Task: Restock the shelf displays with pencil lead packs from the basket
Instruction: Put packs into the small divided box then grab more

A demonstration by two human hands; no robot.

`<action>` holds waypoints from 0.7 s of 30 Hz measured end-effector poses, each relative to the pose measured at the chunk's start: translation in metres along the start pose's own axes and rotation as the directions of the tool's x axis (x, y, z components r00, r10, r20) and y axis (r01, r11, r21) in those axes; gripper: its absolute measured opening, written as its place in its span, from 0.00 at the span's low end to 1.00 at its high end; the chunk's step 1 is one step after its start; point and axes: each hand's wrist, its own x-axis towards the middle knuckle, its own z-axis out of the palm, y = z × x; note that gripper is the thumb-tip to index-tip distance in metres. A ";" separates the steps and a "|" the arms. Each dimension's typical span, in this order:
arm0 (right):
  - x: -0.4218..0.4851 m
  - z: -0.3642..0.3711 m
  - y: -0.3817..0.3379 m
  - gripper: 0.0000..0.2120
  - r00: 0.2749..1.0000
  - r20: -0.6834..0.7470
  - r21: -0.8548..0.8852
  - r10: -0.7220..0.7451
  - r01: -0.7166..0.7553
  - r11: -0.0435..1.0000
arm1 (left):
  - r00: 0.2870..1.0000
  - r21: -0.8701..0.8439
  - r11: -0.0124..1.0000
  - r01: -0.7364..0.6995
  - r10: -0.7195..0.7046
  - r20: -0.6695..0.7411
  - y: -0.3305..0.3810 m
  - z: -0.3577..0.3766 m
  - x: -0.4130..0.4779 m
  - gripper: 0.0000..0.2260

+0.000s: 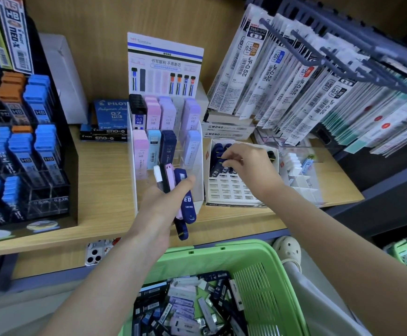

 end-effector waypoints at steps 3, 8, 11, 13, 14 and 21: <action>-0.004 0.003 0.000 0.07 0.998 -0.034 -0.063 -0.056 0.054 0.997 | 1.000 -0.012 1.000 -0.009 0.009 0.008 0.000 0.000 -0.001 0.07; -0.038 0.004 -0.045 0.10 0.999 -0.050 0.109 0.016 -0.010 0.994 | 0.999 -0.129 0.992 0.008 -0.002 0.049 0.005 0.000 -0.002 0.08; -0.065 0.003 -0.074 0.14 0.946 0.304 0.325 0.117 -0.219 0.920 | 0.999 -0.163 0.986 -0.011 0.019 0.047 0.008 0.000 -0.003 0.08; -0.077 0.006 -0.082 0.08 0.935 0.346 0.361 0.072 -0.203 0.910 | 0.999 -0.143 0.990 -0.015 0.020 0.029 0.007 -0.001 -0.003 0.10; -0.080 0.007 -0.084 0.06 0.941 0.332 0.372 0.064 -0.193 0.908 | 1.000 -0.119 0.993 -0.017 0.019 0.019 0.006 -0.002 -0.001 0.11; -0.074 -0.006 -0.056 0.02 0.998 0.045 0.203 0.032 -0.041 0.978 | 0.998 0.020 0.998 -0.053 0.052 0.030 0.002 -0.003 0.002 0.21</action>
